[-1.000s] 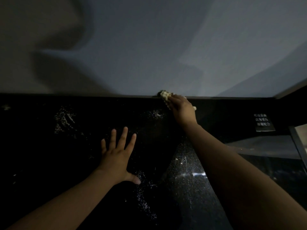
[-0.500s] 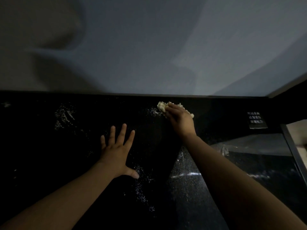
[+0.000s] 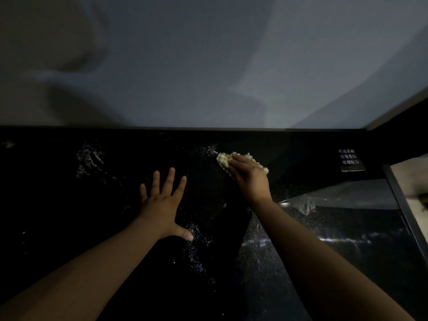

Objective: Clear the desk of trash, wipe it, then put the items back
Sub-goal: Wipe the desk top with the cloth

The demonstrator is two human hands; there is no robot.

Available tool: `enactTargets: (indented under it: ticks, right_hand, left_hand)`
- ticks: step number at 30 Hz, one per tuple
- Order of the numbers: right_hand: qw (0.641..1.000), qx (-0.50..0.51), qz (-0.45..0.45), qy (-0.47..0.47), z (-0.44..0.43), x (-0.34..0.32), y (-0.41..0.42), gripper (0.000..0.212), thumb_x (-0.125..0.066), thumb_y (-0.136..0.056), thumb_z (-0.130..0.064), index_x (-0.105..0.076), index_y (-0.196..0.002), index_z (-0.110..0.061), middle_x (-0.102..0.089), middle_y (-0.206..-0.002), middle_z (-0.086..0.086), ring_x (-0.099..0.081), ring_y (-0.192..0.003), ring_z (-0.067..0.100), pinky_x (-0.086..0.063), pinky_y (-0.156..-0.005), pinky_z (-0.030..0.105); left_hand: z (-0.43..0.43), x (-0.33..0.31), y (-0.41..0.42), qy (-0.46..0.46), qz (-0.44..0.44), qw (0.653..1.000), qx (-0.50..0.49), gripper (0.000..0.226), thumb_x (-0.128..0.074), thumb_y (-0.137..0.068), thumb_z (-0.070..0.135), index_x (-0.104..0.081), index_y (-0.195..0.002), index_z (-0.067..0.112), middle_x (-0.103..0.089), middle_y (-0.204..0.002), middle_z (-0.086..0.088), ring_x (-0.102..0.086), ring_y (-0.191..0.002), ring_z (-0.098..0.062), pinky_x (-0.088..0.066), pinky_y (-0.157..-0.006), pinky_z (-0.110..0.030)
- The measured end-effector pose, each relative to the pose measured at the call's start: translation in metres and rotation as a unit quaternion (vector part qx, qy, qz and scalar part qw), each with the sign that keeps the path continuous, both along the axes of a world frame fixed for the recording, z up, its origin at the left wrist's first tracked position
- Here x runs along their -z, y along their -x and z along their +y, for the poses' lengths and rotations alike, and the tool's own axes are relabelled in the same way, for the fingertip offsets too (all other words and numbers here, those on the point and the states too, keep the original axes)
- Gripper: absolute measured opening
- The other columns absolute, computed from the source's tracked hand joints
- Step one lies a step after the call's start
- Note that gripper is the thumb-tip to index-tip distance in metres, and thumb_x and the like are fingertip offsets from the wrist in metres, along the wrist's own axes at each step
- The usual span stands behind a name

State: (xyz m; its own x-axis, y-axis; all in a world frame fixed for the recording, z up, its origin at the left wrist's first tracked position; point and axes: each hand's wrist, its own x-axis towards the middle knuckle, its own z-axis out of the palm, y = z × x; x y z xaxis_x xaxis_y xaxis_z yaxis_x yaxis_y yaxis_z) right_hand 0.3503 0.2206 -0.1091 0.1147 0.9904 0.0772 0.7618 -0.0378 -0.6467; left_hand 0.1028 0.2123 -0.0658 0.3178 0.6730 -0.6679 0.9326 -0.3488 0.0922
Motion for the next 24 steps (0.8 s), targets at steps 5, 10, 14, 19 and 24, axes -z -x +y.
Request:
enactTargets:
  ticks: [5,10,14,19,24]
  right_hand:
    - [1.0,-0.002,0.006,-0.001,-0.025,0.002,0.003,0.024,-0.066,-0.089,-0.023,-0.071,-0.112,-0.02,-0.062,-0.129,-0.003,-0.054,-0.12,0.01,-0.038,-0.105,0.027]
    - [1.0,-0.006,0.004,-0.008,-0.051,0.003,0.007,0.023,-0.068,-0.088,-0.021,-0.072,-0.111,-0.02,-0.063,-0.128,-0.002,-0.056,-0.119,0.011,-0.04,-0.105,0.03]
    - [1.0,0.005,0.022,0.002,-0.076,0.002,0.01,0.025,-0.065,-0.09,-0.025,-0.07,-0.115,-0.024,-0.06,-0.131,-0.007,-0.051,-0.124,0.007,-0.036,-0.108,0.026]
    - [1.0,0.004,0.015,0.009,-0.105,0.003,0.014,0.025,-0.065,-0.09,-0.024,-0.07,-0.115,-0.024,-0.06,-0.131,-0.007,-0.052,-0.124,0.008,-0.034,-0.109,0.023]
    - [1.0,0.013,0.01,0.011,-0.132,0.001,0.02,0.025,-0.066,-0.089,-0.022,-0.071,-0.114,-0.022,-0.061,-0.129,-0.005,-0.052,-0.123,0.007,-0.026,-0.108,0.012]
  left_hand:
    - [0.0,-0.001,-0.001,-0.004,-0.001,1.0,-0.004,0.145,-0.07,-0.052,0.079,0.029,-0.145,0.028,0.046,-0.146,-0.006,0.037,-0.135,-0.04,0.008,-0.112,-0.063]
    - [-0.001,-0.003,-0.001,-0.01,-0.01,1.0,-0.012,0.144,-0.071,-0.052,0.078,0.026,-0.147,0.029,0.044,-0.148,-0.005,0.036,-0.136,-0.039,0.009,-0.112,-0.062]
    - [-0.012,-0.007,-0.005,-0.016,-0.02,1.0,-0.018,0.132,-0.069,-0.064,0.071,0.02,-0.149,0.027,0.038,-0.151,-0.006,0.029,-0.14,-0.04,0.004,-0.114,-0.059]
    - [-0.041,-0.009,0.001,-0.025,-0.07,0.997,-0.018,0.119,-0.061,-0.073,0.071,0.014,-0.152,0.024,0.031,-0.155,-0.003,0.027,-0.142,-0.036,0.004,-0.117,-0.055]
    - [-0.07,-0.015,0.016,-0.012,-0.063,0.998,0.004,0.121,-0.059,-0.071,0.074,0.016,-0.151,0.023,0.034,-0.154,-0.004,0.028,-0.141,-0.035,0.005,-0.118,-0.055]
